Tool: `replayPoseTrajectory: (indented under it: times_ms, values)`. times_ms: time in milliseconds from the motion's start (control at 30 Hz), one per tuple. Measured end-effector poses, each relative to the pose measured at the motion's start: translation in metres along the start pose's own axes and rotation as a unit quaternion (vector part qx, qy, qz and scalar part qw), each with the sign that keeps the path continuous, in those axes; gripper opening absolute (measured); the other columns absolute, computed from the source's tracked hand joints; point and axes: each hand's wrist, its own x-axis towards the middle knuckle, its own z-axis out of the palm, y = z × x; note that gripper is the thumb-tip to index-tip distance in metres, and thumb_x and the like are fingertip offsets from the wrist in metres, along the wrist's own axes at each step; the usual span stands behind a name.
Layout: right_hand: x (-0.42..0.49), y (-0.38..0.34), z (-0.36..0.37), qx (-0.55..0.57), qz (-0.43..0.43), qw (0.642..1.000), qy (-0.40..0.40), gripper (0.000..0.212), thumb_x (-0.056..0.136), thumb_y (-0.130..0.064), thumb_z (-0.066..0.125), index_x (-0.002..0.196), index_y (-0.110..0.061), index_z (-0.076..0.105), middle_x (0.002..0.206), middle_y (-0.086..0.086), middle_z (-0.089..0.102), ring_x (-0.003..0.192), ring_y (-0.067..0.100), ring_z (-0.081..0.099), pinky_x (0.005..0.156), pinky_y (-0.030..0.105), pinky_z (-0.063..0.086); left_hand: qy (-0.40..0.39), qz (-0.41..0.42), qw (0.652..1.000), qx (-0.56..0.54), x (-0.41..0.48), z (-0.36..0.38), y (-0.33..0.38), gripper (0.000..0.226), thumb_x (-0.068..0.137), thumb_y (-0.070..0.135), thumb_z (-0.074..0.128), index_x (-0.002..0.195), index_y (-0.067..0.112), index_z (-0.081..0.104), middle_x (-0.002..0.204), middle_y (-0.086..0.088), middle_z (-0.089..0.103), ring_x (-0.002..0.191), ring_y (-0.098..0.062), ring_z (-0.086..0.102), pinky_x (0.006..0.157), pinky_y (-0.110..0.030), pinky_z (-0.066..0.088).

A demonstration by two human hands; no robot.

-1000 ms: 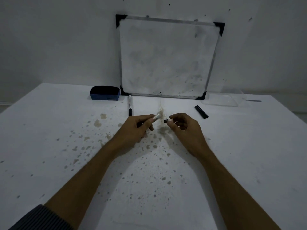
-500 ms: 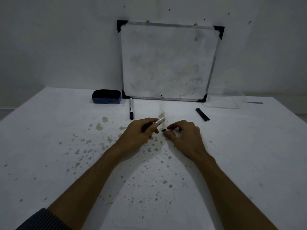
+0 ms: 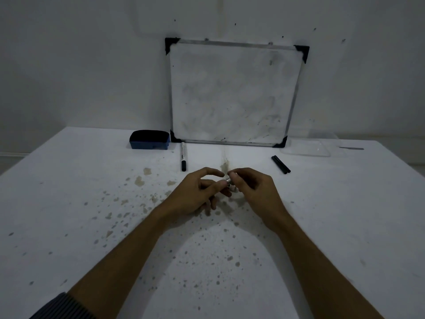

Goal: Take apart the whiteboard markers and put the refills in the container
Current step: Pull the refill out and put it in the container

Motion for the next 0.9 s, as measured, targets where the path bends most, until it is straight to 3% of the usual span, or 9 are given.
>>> replayPoseTrajectory:
  times_ms: [133, 300, 400, 467, 600, 700, 767, 900]
  values:
    - [0.001, -0.001, 0.0, 0.051, 0.025, 0.998, 0.021, 0.024, 0.096, -0.029, 0.068, 0.115, -0.016, 0.076, 0.099, -0.006, 0.078, 0.088, 0.0, 0.072, 0.077, 0.017, 0.054, 0.021, 0.008, 1.0, 0.014, 0.002, -0.008, -0.005, 0.024, 0.1, 0.035, 0.063, 0.115, 0.019, 0.072, 0.098, 0.003, 0.082, 0.06, -0.014, 0.068, 0.051, -0.025, 0.053]
    - [0.0, -0.007, 0.008, 0.112, 0.042, 0.993, 0.017, 0.028, 0.097, -0.023, 0.068, 0.124, -0.016, 0.072, 0.11, -0.007, 0.077, 0.098, -0.005, 0.07, 0.078, 0.011, 0.052, 0.037, -0.011, 0.998, -0.053, 0.002, 0.007, -0.005, 0.025, 0.104, 0.037, 0.058, 0.101, 0.016, 0.072, 0.085, 0.004, 0.078, 0.063, -0.007, 0.062, 0.059, -0.024, 0.05]
    - [-0.001, -0.008, 0.008, 0.089, 0.041, 0.995, 0.025, 0.031, 0.098, -0.03, 0.065, 0.128, -0.022, 0.069, 0.111, -0.015, 0.074, 0.102, -0.01, 0.067, 0.081, 0.009, 0.051, 0.047, -0.021, 0.994, -0.092, 0.006, 0.013, -0.01, 0.024, 0.103, 0.038, 0.059, 0.107, 0.019, 0.073, 0.088, 0.002, 0.075, 0.074, -0.01, 0.062, 0.069, -0.026, 0.049]
    - [-0.001, -0.008, 0.009, 0.047, 0.024, 0.998, 0.039, 0.032, 0.099, -0.033, 0.063, 0.129, -0.024, 0.065, 0.109, -0.019, 0.069, 0.095, -0.014, 0.065, 0.077, 0.009, 0.051, 0.065, -0.019, 0.981, -0.183, 0.009, 0.015, -0.009, 0.023, 0.105, 0.03, 0.057, 0.118, 0.021, 0.073, 0.092, 0.001, 0.073, 0.081, -0.009, 0.063, 0.073, -0.025, 0.051]
    - [-0.005, -0.005, 0.018, 0.002, 0.008, 0.999, 0.037, 0.035, 0.088, -0.043, 0.075, 0.11, -0.021, 0.06, 0.093, -0.004, 0.068, 0.082, 0.014, 0.068, 0.073, 0.028, 0.059, 0.088, -0.031, 0.925, -0.368, 0.011, 0.012, -0.003, 0.027, 0.107, 0.019, 0.051, 0.124, 0.01, 0.07, 0.097, -0.003, 0.077, 0.089, -0.011, 0.07, 0.089, -0.027, 0.058]
    - [-0.008, -0.001, 0.027, -0.023, 0.013, 1.0, 0.005, 0.041, 0.082, -0.047, 0.08, 0.109, -0.024, 0.059, 0.094, -0.006, 0.07, 0.083, 0.011, 0.069, 0.074, 0.024, 0.06, 0.114, -0.025, 0.91, -0.398, 0.013, 0.007, -0.002, 0.025, 0.108, 0.018, 0.049, 0.121, 0.008, 0.067, 0.106, -0.006, 0.08, 0.098, -0.015, 0.075, 0.091, -0.029, 0.062]
    - [-0.007, -0.002, 0.029, 0.016, 0.025, 0.999, 0.015, 0.038, 0.084, -0.039, 0.081, 0.113, -0.022, 0.063, 0.095, -0.004, 0.074, 0.084, 0.009, 0.072, 0.078, 0.027, 0.061, 0.123, -0.02, 0.904, -0.409, 0.014, 0.006, -0.003, 0.027, 0.108, 0.017, 0.048, 0.127, 0.003, 0.062, 0.117, -0.011, 0.078, 0.107, -0.018, 0.075, 0.093, -0.03, 0.061]
    - [-0.002, -0.007, 0.023, 0.251, 0.082, 0.961, 0.078, 0.029, 0.086, -0.023, 0.08, 0.111, -0.011, 0.073, 0.091, 0.005, 0.074, 0.075, 0.013, 0.065, 0.073, 0.029, 0.057, 0.109, -0.025, 0.91, -0.4, 0.014, 0.008, -0.005, 0.036, 0.107, 0.018, 0.051, 0.135, -0.004, 0.058, 0.131, -0.014, 0.072, 0.124, -0.023, 0.068, 0.105, -0.034, 0.054]
